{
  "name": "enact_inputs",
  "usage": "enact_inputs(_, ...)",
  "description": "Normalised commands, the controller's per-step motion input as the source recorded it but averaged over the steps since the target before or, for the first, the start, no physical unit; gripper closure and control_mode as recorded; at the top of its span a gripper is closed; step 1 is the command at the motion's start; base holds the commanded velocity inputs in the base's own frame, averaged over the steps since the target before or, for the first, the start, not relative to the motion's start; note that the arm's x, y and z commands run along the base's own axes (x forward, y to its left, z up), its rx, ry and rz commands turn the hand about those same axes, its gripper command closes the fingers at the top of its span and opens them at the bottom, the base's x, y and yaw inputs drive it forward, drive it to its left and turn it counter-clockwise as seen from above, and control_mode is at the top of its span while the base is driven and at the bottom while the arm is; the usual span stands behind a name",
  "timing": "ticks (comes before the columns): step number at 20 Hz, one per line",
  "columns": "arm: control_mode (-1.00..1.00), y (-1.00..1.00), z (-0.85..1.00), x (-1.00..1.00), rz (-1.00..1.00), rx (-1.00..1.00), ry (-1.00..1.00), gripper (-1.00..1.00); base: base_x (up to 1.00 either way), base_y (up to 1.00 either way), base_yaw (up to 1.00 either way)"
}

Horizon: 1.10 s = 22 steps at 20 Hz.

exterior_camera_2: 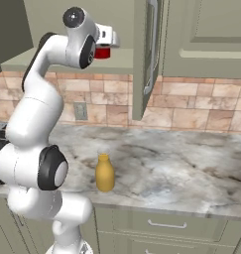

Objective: There is a tray on the dining counter. Grab the cup, mug, and pitcher and place them on the tray. The pitcher may be placed next to the tray if it cannot fit the tray.

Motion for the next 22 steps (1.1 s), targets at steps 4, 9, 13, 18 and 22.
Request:
enact_inputs(4,-1.00,0.00,0.00,-0.83,0.00,0.00,0.00,1.00,0.00,0.00,0.00)
enact_inputs(9,-1.00,0.00,0.00,-0.78,0.00,0.00,0.00,1.00,0.00,0.00,0.00)
enact_inputs(13,-1.00,0.00,0.00,-0.66,0.00,0.00,0.00,1.00,0.00,0.00,0.00)
enact_inputs(18,-1.00,0.00,-0.04,-0.60,0.00,0.00,0.01,1.00,0.00,0.00,0.00)
enact_inputs(22,-1.00,0.00,-0.11,-0.60,0.00,0.00,0.01,1.00,0.00,0.00,0.00)
